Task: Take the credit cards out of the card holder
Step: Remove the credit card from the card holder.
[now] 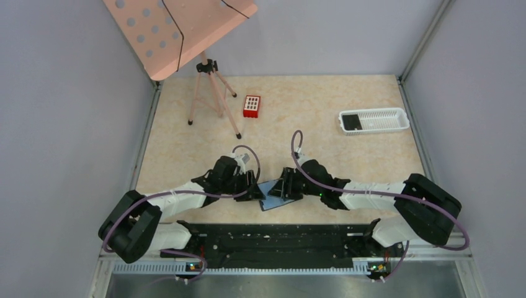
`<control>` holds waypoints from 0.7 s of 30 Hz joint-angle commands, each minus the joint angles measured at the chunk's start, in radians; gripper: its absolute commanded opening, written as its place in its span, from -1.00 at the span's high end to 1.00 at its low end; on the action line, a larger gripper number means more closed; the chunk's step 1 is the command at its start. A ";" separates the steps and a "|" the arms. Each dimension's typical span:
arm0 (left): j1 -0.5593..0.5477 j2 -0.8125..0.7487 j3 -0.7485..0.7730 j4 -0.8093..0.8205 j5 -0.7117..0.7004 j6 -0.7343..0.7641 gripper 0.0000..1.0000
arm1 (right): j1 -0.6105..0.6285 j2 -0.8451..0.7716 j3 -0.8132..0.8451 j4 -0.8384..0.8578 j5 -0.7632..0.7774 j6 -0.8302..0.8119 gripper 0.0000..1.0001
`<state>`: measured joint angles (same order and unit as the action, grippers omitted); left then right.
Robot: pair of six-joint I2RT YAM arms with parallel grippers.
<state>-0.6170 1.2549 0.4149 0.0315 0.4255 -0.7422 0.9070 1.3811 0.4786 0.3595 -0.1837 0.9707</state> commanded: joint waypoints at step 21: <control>-0.006 -0.068 -0.016 0.029 -0.017 -0.029 -0.13 | -0.039 -0.147 0.128 -0.447 0.269 -0.309 0.05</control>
<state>-0.6182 1.1809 0.4011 0.0410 0.4175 -0.7658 0.8974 1.2175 0.5652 -0.0750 0.0742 0.6987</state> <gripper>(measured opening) 0.567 0.472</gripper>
